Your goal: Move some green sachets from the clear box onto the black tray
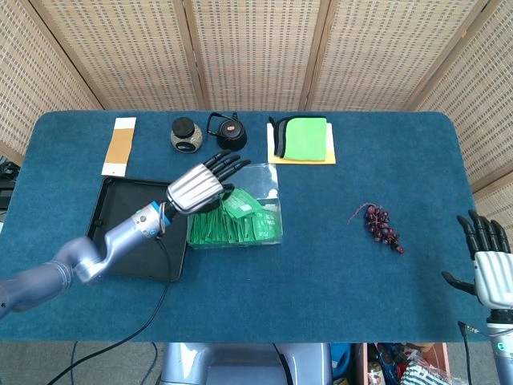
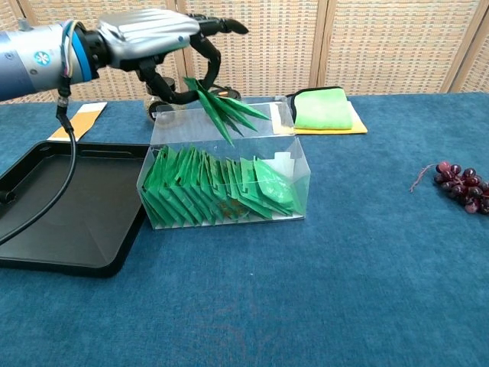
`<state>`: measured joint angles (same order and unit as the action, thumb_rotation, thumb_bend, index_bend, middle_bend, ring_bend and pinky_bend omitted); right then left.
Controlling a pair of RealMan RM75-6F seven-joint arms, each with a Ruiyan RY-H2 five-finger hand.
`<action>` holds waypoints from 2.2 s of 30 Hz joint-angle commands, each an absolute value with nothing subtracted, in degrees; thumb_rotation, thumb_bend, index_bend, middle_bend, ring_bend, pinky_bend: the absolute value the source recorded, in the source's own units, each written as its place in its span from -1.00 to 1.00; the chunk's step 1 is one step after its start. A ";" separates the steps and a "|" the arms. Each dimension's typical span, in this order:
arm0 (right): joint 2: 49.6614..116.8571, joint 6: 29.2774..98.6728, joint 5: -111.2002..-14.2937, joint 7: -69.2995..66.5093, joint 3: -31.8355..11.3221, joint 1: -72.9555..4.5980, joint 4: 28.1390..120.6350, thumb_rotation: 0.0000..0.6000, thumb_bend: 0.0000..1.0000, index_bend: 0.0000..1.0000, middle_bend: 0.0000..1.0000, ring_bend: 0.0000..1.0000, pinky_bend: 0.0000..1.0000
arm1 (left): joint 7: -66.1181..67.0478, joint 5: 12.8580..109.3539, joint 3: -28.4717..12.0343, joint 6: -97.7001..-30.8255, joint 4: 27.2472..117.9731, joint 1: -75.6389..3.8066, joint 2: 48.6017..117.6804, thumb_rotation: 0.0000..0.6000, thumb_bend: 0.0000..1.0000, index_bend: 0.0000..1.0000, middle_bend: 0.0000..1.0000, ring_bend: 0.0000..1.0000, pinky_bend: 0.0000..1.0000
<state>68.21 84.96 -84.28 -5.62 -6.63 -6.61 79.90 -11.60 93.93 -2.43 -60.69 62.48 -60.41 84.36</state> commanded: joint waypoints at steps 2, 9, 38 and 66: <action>68.24 84.92 -84.38 -5.47 -6.55 -6.66 80.01 1.00 -1.00 -1.00 -1.00 -1.00 -1.00 | -12.50 93.37 -3.12 -61.89 63.84 -59.48 82.65 1.00 -0.11 0.45 -1.00 -1.00 -0.95; 68.23 85.04 -84.79 -5.23 -6.38 -6.72 80.37 1.00 -1.00 -1.00 -1.00 -1.00 -1.00 | -13.89 92.03 -2.93 -64.52 64.64 -55.63 78.34 1.00 -0.11 0.45 -1.00 -1.00 -0.95; 68.25 85.32 -85.78 -4.10 -5.80 -6.80 81.38 1.00 -1.00 -1.00 -1.00 -1.00 -1.00 | -0.55 77.30 1.37 -54.04 79.17 -41.44 65.08 1.00 -0.56 -1.00 -1.00 -1.00 -1.00; 68.86 86.76 -85.30 -4.08 -6.43 -6.39 80.69 1.00 -1.00 -1.00 -1.00 -1.00 -1.00 | -2.82 72.04 -0.90 -78.82 86.88 -21.09 67.13 1.00 -0.63 -1.00 -1.00 -1.00 -1.00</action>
